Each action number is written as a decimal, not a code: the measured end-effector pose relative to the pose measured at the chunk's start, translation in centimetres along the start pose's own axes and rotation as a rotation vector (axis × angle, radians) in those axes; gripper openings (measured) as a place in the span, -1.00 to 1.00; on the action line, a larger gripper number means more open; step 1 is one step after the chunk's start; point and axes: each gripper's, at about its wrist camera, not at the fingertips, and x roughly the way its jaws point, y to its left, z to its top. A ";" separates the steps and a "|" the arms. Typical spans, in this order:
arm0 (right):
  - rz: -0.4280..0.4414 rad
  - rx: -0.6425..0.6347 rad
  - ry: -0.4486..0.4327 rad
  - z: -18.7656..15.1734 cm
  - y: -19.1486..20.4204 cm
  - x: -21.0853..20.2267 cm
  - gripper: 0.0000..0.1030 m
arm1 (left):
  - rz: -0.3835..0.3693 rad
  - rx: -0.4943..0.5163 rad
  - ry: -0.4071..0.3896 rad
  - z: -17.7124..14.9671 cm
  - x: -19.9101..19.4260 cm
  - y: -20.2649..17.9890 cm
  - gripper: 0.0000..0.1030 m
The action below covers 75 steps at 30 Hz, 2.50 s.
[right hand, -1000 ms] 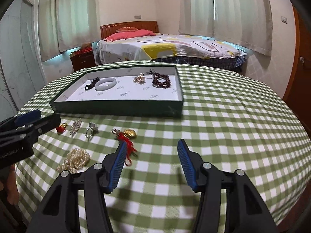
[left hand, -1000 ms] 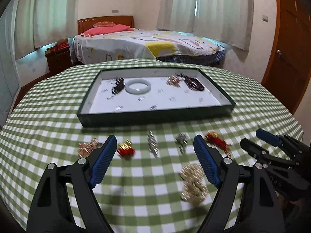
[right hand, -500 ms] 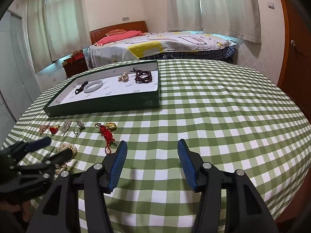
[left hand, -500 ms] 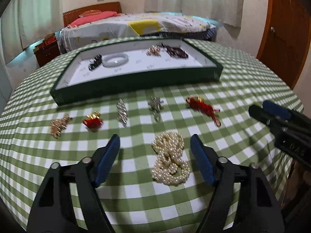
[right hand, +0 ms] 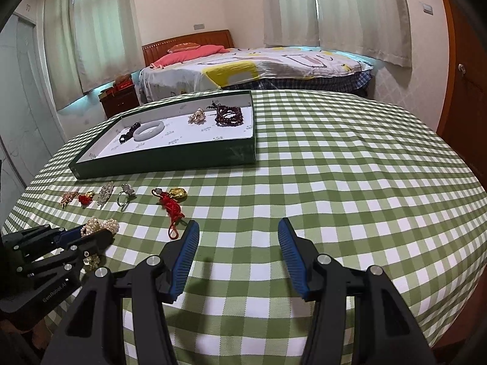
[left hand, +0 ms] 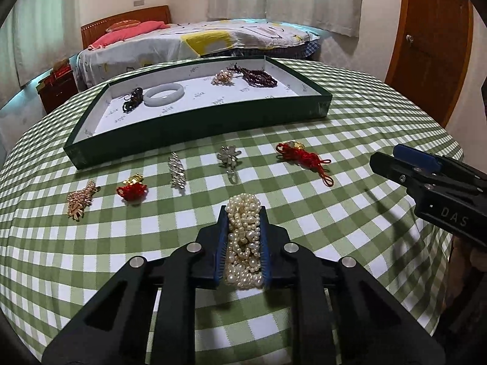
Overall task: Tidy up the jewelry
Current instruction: 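Lower the left tool onto the pearl strand necklace and close it, then lift pearl necklace with left tool while right tool moves to red tassel charm, then close right tool on red tassel charm while left tool holds the pearl strand, then carry pearl strand with left tool while right tool carries tassel charm into tray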
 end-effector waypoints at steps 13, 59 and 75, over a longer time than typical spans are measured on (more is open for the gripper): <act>0.027 -0.040 0.019 0.9 2.1 0.8 0.04 | 0.044 -0.075 -0.053 1.4 -1.7 3.6 -0.65; 0.077 -0.116 0.073 2.3 5.6 4.0 -0.78 | 0.173 -0.229 -0.064 0.8 -2.6 11.7 -0.65; 0.086 -0.097 -0.046 5.8 5.1 1.9 -0.78 | 0.129 -0.217 -0.136 4.2 -4.2 11.0 -0.65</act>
